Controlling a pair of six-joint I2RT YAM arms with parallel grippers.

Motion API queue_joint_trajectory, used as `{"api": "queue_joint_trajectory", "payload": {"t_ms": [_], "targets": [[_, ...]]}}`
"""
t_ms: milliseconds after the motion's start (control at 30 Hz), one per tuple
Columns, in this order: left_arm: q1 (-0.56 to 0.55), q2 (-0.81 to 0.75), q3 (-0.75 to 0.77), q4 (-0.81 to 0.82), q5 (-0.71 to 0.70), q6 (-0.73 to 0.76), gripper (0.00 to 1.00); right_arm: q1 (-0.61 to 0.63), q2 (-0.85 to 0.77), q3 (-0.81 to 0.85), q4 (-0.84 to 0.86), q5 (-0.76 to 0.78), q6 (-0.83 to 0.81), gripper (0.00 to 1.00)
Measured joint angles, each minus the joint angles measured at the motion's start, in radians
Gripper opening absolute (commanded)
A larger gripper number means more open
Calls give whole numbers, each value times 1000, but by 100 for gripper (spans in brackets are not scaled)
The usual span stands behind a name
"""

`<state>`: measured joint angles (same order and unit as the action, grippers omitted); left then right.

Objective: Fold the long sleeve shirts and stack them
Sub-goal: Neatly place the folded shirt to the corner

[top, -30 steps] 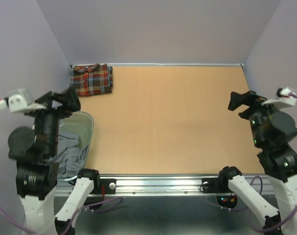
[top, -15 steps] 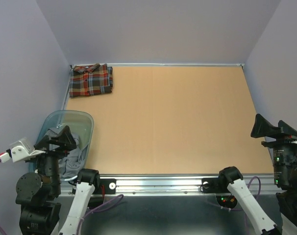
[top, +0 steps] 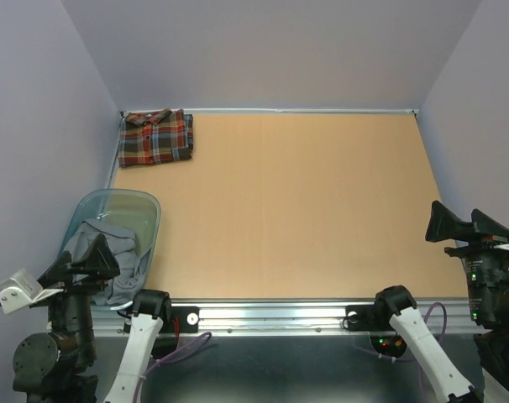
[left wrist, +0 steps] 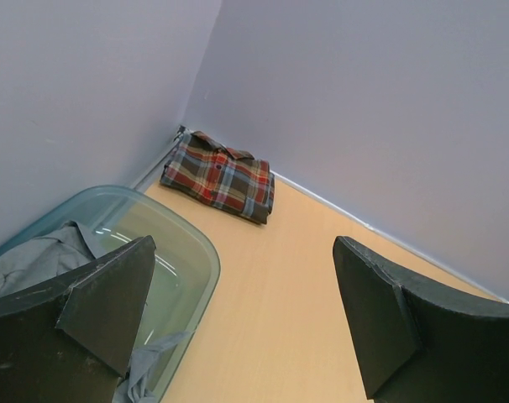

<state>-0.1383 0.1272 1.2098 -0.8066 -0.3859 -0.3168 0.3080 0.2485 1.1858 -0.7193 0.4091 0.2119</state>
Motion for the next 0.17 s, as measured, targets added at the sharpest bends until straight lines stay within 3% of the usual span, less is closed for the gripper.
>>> {"api": "queue_joint_trajectory", "payload": {"t_ms": [167], "targets": [[0, -29, 20, -10, -9, 8, 99, 0, 0, -1, 0, -3, 0, 100]]}}
